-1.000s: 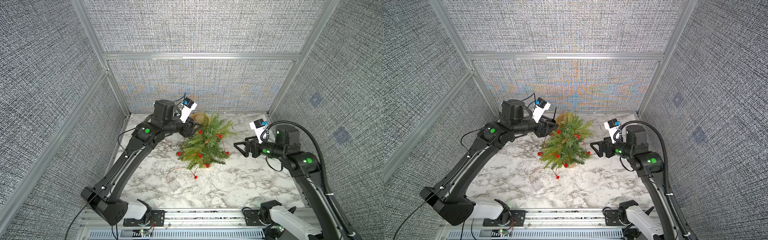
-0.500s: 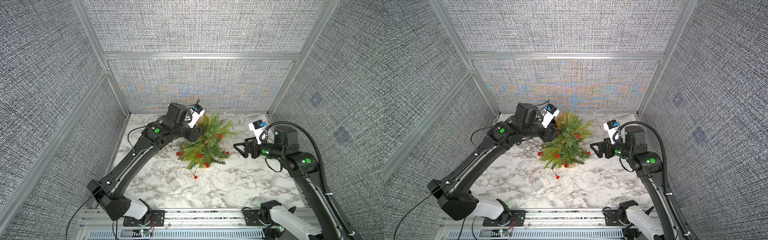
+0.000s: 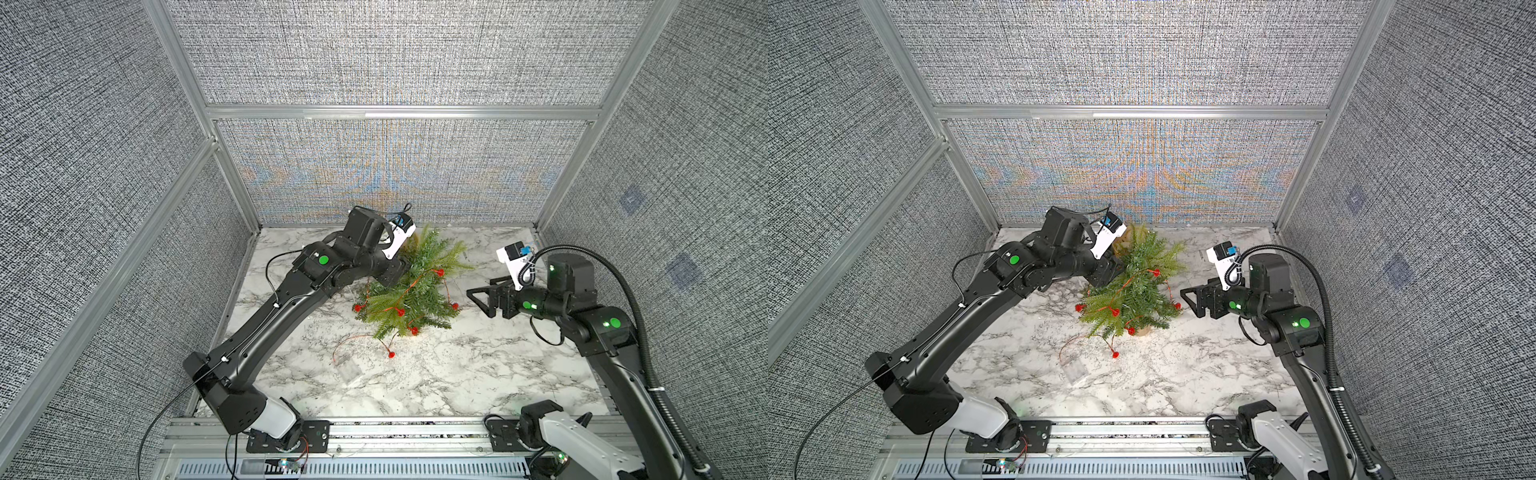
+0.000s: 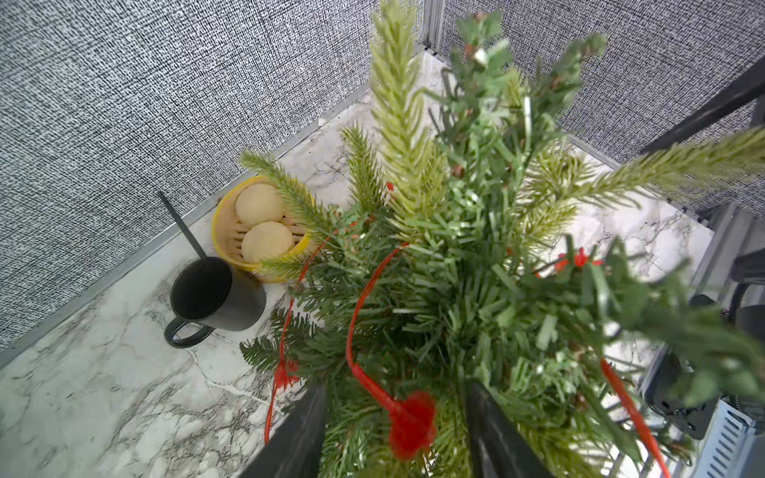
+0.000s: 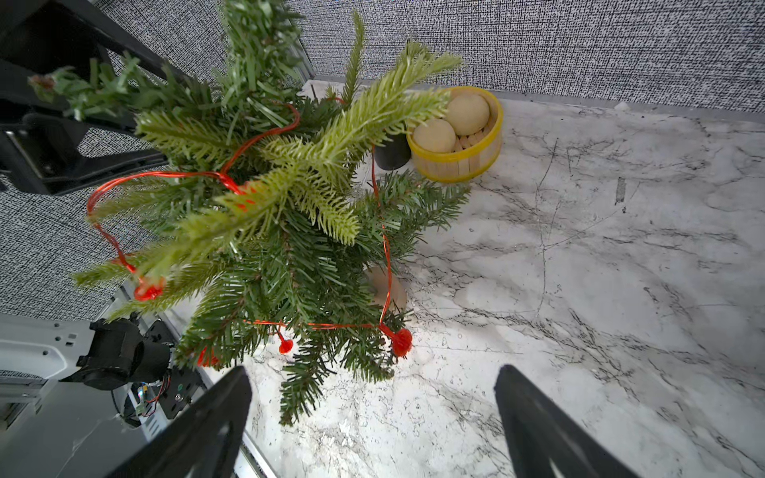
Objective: Remove string lights from the small christmas tree
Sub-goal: Pick up the light string from the Christmas tree.
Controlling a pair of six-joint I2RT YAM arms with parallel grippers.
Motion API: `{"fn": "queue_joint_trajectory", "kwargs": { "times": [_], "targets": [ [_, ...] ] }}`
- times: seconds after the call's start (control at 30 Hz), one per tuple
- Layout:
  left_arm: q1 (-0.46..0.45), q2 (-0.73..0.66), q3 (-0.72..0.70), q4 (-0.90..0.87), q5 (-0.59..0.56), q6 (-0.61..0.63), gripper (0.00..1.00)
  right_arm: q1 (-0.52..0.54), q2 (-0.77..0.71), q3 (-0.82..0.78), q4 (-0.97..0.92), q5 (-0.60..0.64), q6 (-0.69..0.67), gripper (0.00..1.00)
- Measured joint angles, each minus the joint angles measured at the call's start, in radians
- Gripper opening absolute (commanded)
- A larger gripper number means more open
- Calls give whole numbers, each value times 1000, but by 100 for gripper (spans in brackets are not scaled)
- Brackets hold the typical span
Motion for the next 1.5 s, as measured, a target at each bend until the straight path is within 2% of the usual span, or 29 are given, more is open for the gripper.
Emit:
{"fn": "queue_joint_trajectory", "kwargs": {
  "times": [0.23,0.47,0.6,1.03,1.5],
  "targets": [
    [-1,19,9,-1,-24,1,45,2,-2,-6,0,0,0,93],
    [-5,19,14,-1,-55,1,21,5,-4,-9,3,0,1,93],
    [-10,20,27,-3,-70,1,14,5,-2,-11,8,2,3,93],
    [-19,26,58,-11,-130,1,4,6,27,7,38,3,4,93],
    [-20,96,107,79,-308,1,0,6,35,38,42,50,3,93]
  ]
}}
